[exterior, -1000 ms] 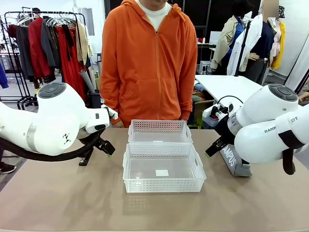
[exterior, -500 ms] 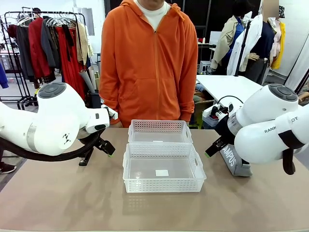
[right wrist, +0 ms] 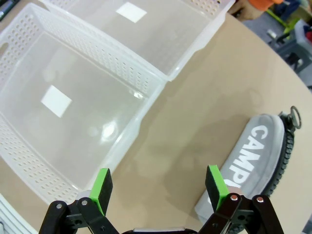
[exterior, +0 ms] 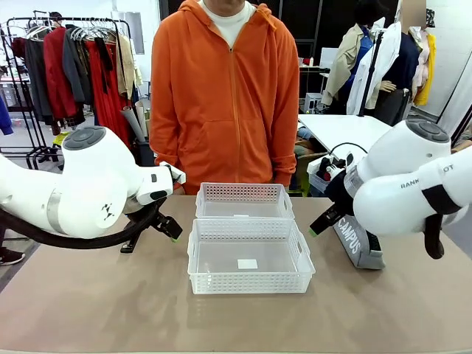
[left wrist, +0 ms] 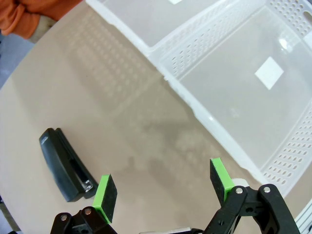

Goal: Distribute items into two baskets.
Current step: Pick up the Pencil pouch that the person points to.

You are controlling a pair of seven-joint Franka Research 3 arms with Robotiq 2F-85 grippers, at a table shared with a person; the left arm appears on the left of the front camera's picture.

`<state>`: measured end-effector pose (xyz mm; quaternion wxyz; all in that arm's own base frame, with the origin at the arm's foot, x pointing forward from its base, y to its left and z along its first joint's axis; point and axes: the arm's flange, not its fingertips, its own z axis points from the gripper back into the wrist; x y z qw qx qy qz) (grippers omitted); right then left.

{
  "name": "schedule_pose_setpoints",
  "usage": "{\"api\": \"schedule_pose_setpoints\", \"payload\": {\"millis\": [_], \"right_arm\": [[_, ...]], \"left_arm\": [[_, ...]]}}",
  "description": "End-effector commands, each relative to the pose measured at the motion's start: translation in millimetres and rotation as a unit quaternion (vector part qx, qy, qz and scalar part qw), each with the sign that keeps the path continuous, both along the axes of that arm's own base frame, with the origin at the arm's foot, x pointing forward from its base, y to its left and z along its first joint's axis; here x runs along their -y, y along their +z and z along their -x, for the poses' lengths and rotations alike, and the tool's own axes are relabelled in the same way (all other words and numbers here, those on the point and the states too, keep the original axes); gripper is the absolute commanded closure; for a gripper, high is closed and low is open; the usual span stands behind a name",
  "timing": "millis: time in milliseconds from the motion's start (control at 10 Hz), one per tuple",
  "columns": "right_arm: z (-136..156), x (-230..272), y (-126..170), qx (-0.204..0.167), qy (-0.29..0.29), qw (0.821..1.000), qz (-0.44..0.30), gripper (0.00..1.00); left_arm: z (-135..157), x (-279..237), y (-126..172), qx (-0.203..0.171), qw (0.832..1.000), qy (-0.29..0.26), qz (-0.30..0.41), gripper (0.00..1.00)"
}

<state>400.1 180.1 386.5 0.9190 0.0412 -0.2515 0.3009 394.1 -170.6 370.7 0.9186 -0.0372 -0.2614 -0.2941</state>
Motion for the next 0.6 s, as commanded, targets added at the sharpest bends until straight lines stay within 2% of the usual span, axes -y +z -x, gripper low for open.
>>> {"api": "schedule_pose_setpoints", "payload": {"millis": [0, 300, 500], "right_arm": [[-7, 5, 21, -0.031, 0.009, 0.999, -0.037, 0.0], [-12, 4, 31, -0.048, 0.006, 0.997, -0.062, 0.0], [-15, 4, 33, -0.035, 0.005, 0.997, -0.07, 0.0]], "left_arm": [[16, -17, 12, -0.001, 1.0, -0.015, 0.024, 0.0], [35, -21, 24, 0.002, 0.999, -0.013, 0.043, 0.0], [41, -27, 30, 0.012, 0.999, -0.017, 0.036, 0.0]]}}
